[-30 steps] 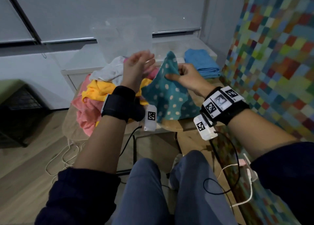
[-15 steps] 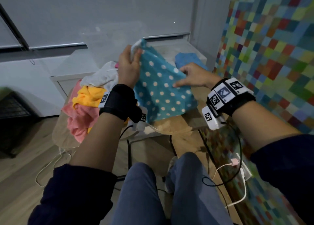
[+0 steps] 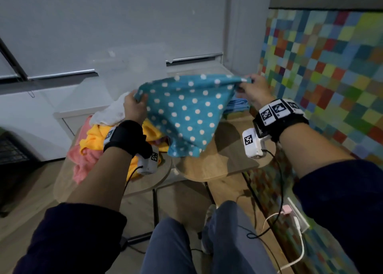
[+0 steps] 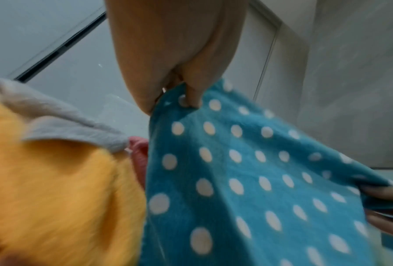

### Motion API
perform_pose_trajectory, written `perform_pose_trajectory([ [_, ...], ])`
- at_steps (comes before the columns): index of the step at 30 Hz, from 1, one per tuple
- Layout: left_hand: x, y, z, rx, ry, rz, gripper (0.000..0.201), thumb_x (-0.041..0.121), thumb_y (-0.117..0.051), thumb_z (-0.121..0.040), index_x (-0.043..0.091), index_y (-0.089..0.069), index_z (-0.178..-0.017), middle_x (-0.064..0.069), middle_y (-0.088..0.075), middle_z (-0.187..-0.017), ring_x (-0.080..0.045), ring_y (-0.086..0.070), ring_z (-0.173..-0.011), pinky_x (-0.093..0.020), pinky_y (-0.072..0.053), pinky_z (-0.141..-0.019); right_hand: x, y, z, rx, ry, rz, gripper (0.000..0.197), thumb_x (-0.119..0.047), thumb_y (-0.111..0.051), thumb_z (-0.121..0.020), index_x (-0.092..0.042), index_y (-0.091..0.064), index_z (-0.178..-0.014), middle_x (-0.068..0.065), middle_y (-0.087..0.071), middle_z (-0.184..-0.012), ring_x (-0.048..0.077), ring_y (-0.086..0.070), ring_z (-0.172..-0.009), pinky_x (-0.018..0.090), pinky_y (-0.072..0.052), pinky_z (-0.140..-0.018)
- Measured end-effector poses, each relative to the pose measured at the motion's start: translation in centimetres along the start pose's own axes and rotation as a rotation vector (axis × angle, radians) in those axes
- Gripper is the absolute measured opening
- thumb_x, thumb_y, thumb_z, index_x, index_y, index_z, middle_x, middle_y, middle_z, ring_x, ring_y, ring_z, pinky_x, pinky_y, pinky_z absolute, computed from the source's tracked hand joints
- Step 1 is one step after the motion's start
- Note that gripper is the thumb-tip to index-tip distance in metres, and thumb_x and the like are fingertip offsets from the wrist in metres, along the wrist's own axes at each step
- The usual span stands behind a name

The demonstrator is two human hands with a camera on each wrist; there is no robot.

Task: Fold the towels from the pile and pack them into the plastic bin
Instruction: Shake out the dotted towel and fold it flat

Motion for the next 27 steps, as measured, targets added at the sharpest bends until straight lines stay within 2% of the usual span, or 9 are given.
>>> perform_pose_trajectory([
  [3,4.8,-0.1,-1.3,0.06,-0.143,0.191,0.008,0.001,-0.051,-0.09,-0.001,-0.058,-0.095,-0.001,-0.055,-0.077,0.014,-0.049,-0.056,-0.018,-0.044,-0.062,-3.4,2.0,-1.3,0.155,0.181,-0.048,0.016,0.0,-0.061,-0.081,0.004,-0.062,-0.096,0.019,-0.065,-0.095,0.017,-0.061,-0.078,0.03,-0.056,-0.064],
  [5,8.0,-0.2,-1.3,0.081,-0.238,0.264,0.01,-0.003,-0.049,-0.091,0.0,-0.057,-0.098,0.001,-0.059,-0.08,0.018,-0.05,-0.057,-0.008,-0.042,-0.063,-3.9,3.6,-2.1,0.206,0.23,-0.066,0.014,-0.008,-0.058,-0.077,-0.004,-0.064,-0.088,0.018,-0.066,-0.092,0.018,-0.06,-0.082,0.046,-0.056,-0.077],
  [8,9.5,-0.9,0.1,-0.078,-0.273,0.416,0.011,0.003,-0.051,-0.092,0.0,-0.059,-0.099,0.018,-0.069,-0.072,0.01,-0.059,-0.069,-0.016,-0.049,-0.07,-4.1,5.5,0.4,0.304,0.224,-0.102,0.008,-0.015,-0.051,-0.077,-0.019,-0.05,-0.07,-0.003,-0.05,-0.07,0.008,-0.049,-0.068,0.024,-0.047,-0.065],
  [11,7.3,-2.5,3.4,-0.31,-0.129,0.409,0.015,0.015,-0.051,-0.095,0.007,-0.063,-0.093,0.01,-0.072,-0.074,-0.004,-0.066,-0.071,-0.023,-0.054,-0.068,-1.2,7.2,3.4,0.421,0.147,-0.238,0.024,-0.008,-0.046,-0.089,-0.02,-0.047,-0.068,-0.008,-0.045,-0.07,0.0,-0.041,-0.061,0.01,-0.036,-0.056],
  [14,2.5,-3.7,7.0,-0.483,0.088,0.314,0.02,0.024,-0.051,-0.096,0.012,-0.065,-0.087,0.003,-0.072,-0.079,-0.012,-0.065,-0.073,-0.029,-0.055,-0.073,3.5,7.9,4.8,0.437,-0.051,-0.218,0.011,-0.016,-0.048,-0.084,-0.014,-0.055,-0.076,0.001,-0.056,-0.083,0.014,-0.053,-0.076,0.021,-0.041,-0.065],
  [18,-3.2,-4.4,11.7,-0.627,0.413,0.296,0.018,0.018,-0.051,-0.095,0.006,-0.063,-0.09,0.002,-0.071,-0.069,-0.01,-0.065,-0.06,-0.023,-0.055,-0.063,8.6,7.1,6.5,0.255,-0.247,0.054,0.027,-0.01,-0.049,-0.086,0.002,-0.063,-0.106,0.01,-0.056,-0.093,0.023,-0.054,-0.087,0.017,-0.041,-0.057],
  [21,-5.8,-4.2,13.7,-0.631,0.554,0.284,0.015,0.016,-0.051,-0.095,0.006,-0.062,-0.094,0.003,-0.071,-0.066,-0.009,-0.066,-0.056,-0.021,-0.055,-0.058,11.7,6.2,7.7,0.085,-0.336,0.224,0.019,-0.008,-0.056,-0.083,-0.002,-0.065,-0.099,0.019,-0.064,-0.103,0.022,-0.056,-0.085,0.03,-0.047,-0.069],
  [24,-7.1,-4.0,14.2,-0.562,0.625,0.292,0.013,0.016,-0.051,-0.095,0.009,-0.061,-0.094,0.006,-0.071,-0.063,-0.009,-0.066,-0.057,-0.018,-0.055,-0.053,12.3,5.8,8.3,0.025,-0.363,0.34,0.014,-0.012,-0.058,-0.084,-0.006,-0.063,-0.096,0.01,-0.059,-0.097,0.021,-0.056,-0.089,0.033,-0.046,-0.079],
  [27,-7.2,-4.3,14.0,-0.492,0.638,0.394,0.016,0.019,-0.048,-0.096,0.011,-0.062,-0.096,0.003,-0.072,-0.073,-0.015,-0.067,-0.068,-0.02,-0.056,-0.058,11.7,4.8,7.8,-0.018,-0.357,0.256,0.007,-0.01,-0.055,-0.085,-0.008,-0.062,-0.086,0.011,-0.061,-0.086,0.021,-0.059,-0.073,0.031,-0.05,-0.067],
])
Point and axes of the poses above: each hand's wrist, its own z-axis away from the middle knuckle, its own y-axis out of the back of the hand, x = y × z, the point moved 4 cm from there along -z, towards the middle knuckle
